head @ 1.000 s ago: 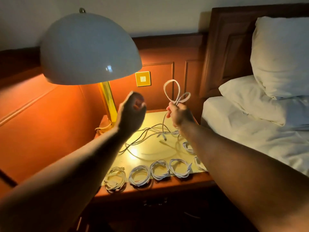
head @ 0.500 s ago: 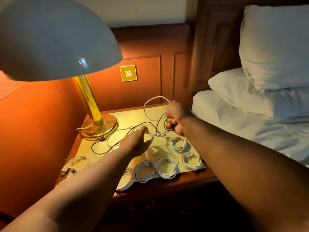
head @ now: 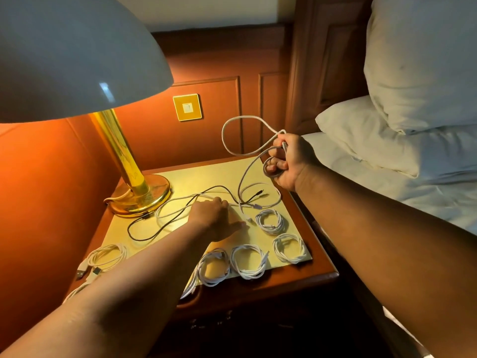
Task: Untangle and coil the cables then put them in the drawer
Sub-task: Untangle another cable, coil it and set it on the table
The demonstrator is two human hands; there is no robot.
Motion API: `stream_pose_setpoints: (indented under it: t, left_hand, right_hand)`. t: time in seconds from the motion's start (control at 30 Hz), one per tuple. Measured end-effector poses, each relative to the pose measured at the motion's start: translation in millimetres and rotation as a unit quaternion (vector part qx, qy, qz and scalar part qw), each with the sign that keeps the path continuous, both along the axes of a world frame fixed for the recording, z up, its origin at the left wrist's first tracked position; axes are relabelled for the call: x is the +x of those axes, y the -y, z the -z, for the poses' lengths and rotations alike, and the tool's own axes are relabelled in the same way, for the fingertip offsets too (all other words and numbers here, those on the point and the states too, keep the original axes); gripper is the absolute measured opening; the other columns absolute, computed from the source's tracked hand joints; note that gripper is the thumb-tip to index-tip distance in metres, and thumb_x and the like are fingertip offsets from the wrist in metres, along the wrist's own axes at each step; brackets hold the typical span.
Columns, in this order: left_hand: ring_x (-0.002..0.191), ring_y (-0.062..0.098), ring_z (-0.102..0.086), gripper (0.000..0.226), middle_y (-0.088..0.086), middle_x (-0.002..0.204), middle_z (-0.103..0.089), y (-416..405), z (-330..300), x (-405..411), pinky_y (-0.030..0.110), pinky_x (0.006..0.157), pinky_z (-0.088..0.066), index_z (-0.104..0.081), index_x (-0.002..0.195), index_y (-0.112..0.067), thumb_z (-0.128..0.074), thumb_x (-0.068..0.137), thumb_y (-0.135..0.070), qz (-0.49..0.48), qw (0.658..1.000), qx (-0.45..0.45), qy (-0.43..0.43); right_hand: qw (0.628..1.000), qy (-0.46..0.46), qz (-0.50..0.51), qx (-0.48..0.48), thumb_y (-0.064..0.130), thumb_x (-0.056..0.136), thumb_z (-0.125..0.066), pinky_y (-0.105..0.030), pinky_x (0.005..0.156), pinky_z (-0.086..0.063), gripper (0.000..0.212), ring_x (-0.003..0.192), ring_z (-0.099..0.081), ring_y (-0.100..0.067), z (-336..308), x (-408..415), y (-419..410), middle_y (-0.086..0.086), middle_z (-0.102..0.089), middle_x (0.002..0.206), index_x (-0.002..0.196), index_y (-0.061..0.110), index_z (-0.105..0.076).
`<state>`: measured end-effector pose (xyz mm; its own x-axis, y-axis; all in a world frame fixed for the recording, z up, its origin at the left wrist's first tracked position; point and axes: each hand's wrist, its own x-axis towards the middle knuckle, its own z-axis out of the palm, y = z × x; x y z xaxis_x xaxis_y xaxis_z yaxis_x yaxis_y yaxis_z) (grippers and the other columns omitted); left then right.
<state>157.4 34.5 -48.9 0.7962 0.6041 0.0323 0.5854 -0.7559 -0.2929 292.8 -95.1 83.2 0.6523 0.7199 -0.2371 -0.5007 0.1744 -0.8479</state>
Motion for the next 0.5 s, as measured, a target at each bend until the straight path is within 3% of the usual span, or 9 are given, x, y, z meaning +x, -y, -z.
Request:
stream_pose_setpoints:
  t: [0.2,0.33,0.5]
  left_hand:
    - [0.091,0.022,-0.061,0.058,0.003,0.113,-0.062,1.4,3.1,6.7,0.034,0.074,-0.053,-0.061,0.123,-0.017,-0.038,0.096,-0.062,-0.005,0.999,-0.009,0.041]
    - [0.092,0.026,-0.063,0.057,0.005,0.11,-0.064,0.7,-0.9,17.7,0.032,0.064,-0.046,-0.058,0.119,-0.017,-0.044,0.093,-0.066,-0.009,0.996,-0.036,0.085]
    - [0.081,0.024,-0.063,0.051,0.004,0.1,-0.065,-4.4,-4.6,35.0,0.029,0.058,-0.046,-0.053,0.124,-0.02,-0.04,0.097,-0.06,0.007,0.998,0.003,0.066]
  right_hand:
    - [0.997,0.047,0.044,-0.037,0.029,0.101,-0.043,-0.021,0.047,-0.034,0.035,0.039,-0.034,-0.01,-5.0,2.0,5.0,-0.001,-0.047,0.056,0.07,0.014,-0.051]
    - [0.996,0.073,0.044,-0.032,0.029,0.101,-0.043,-0.02,0.045,-0.035,0.034,0.036,-0.035,-0.009,-4.5,1.8,11.1,-0.003,-0.046,0.061,0.072,0.014,-0.051]
    - [0.993,0.107,0.044,-0.039,0.028,0.101,-0.044,-0.02,0.044,-0.037,0.033,0.041,-0.036,-0.01,-1.9,6.8,16.4,-0.005,-0.045,0.063,0.071,0.014,-0.05]
